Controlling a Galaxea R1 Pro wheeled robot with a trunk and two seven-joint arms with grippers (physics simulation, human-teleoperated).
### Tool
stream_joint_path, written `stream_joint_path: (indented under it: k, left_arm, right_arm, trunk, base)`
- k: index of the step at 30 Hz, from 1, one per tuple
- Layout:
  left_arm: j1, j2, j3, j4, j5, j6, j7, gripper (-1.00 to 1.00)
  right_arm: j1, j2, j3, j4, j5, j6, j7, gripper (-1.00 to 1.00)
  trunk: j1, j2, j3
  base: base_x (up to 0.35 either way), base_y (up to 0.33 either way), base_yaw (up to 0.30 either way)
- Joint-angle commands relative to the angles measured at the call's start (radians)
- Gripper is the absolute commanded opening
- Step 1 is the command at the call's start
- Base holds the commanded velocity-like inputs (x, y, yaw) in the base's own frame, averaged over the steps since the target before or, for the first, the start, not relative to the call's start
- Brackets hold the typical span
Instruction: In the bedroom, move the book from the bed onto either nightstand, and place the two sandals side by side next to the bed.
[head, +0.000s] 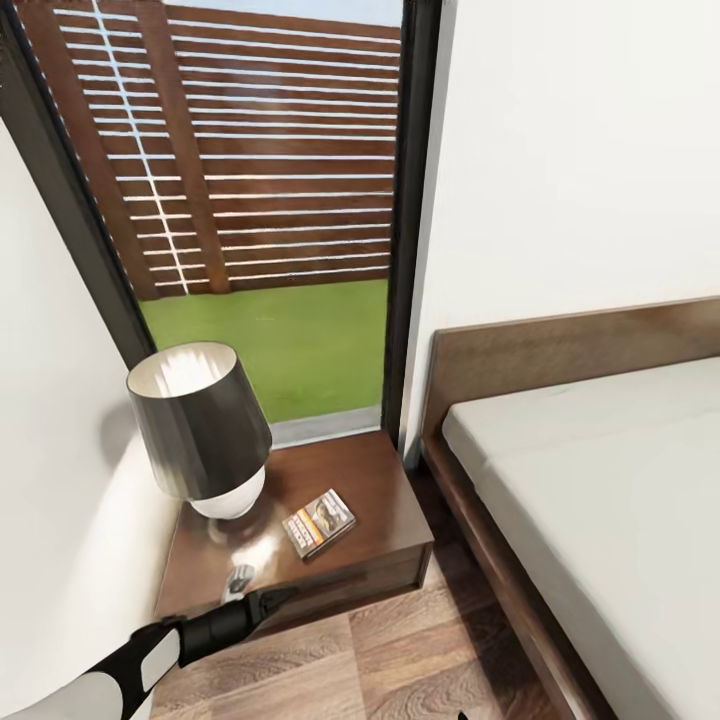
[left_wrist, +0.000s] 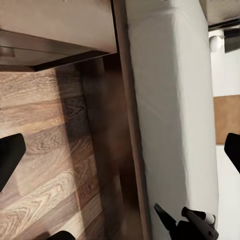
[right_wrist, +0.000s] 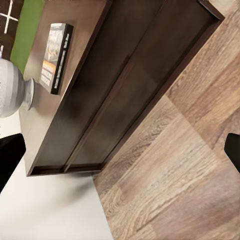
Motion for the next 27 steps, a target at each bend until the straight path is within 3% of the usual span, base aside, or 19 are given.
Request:
stream_joint_path:
  k: [1, 8, 17, 27]
  left_arm:
    - [0.0, 0.001, -0.008, 0.0, 0.01, 0.006, -0.002, 1.0]
    - [0.003, 0.003, -0.008, 0.0, 0.005, -0.001, -0.002, 1.0]
    - [0.003, 0.003, -0.008, 0.0, -0.028, -0.003, -0.002, 1.0]
    - [0.004, 0.002, -0.008, 0.0, -0.035, -0.003, -0.001, 1.0]
  right_arm:
    - [-0.001, -0.001, 0.008, 0.001, -0.008, -0.007, 0.001, 1.0]
    - [0.0, -0.001, 0.008, 0.001, -0.008, -0.007, 0.0, 1.0]
    - [-0.001, -0.001, 0.009, 0.001, -0.008, -0.007, 0.0, 1.0]
    - [0.0, -0.001, 0.009, 0.001, -0.007, -0.007, 0.002, 1.0]
  trunk:
    - [0.0, 0.0, 0.001]
    - [0.0, 0.0, 0.012]
    - [0.0, 0.0, 0.025]
    - [0.0, 0.0, 0.041]
  base:
    - [0.0, 0.0, 0.0]
    - [0.0, 0.0, 0.0]
    - [0.0, 0.0, 0.0]
    - [0.0, 0.0, 0.0]
